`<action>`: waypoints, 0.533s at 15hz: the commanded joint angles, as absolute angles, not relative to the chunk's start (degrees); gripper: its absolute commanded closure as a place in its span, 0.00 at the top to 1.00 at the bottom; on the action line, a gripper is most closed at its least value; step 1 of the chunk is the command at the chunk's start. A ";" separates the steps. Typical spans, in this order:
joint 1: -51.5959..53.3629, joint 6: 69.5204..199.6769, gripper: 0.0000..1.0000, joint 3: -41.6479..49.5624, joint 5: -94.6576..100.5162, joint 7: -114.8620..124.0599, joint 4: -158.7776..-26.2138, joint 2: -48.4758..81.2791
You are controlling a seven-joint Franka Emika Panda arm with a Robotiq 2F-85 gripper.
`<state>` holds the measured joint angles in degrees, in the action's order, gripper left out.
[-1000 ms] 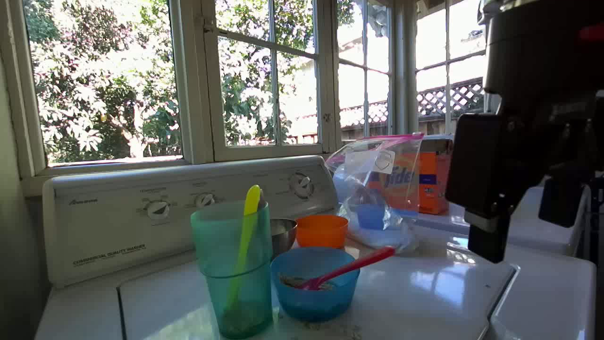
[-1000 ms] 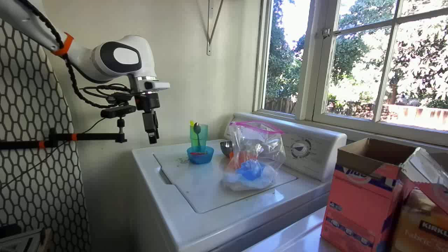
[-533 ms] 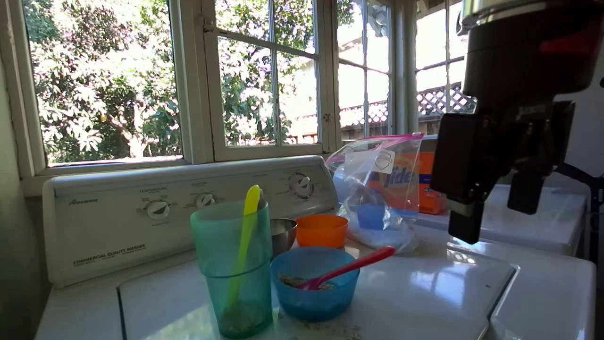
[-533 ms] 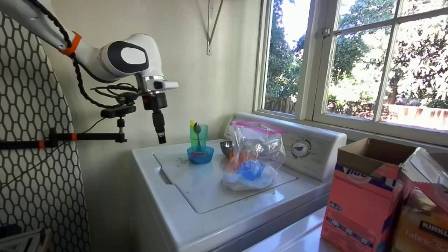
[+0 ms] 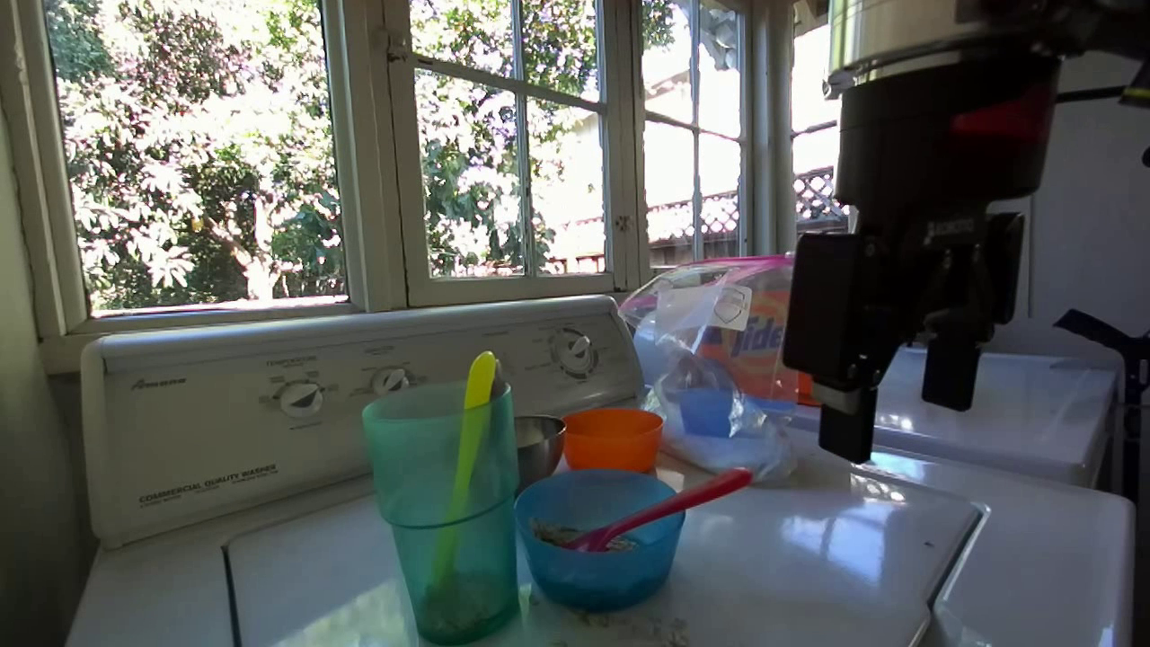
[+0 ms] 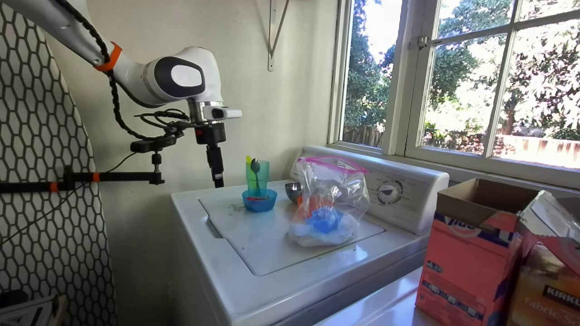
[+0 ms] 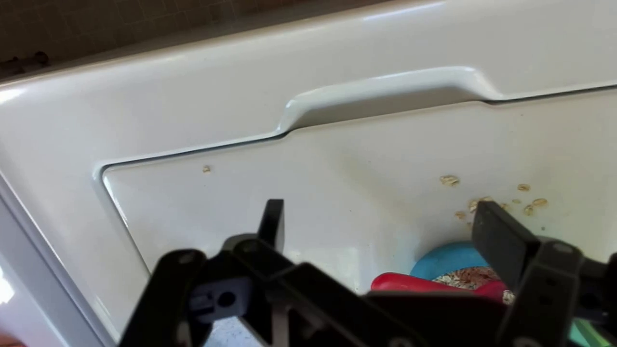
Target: Put the scoop inside the blue cup and then pour the contents in the orange bowl into the blue bowl
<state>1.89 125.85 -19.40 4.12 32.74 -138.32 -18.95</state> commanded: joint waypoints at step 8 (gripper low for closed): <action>3.29 138.93 1.00 -17.42 10.90 24.86 -138.44 -16.08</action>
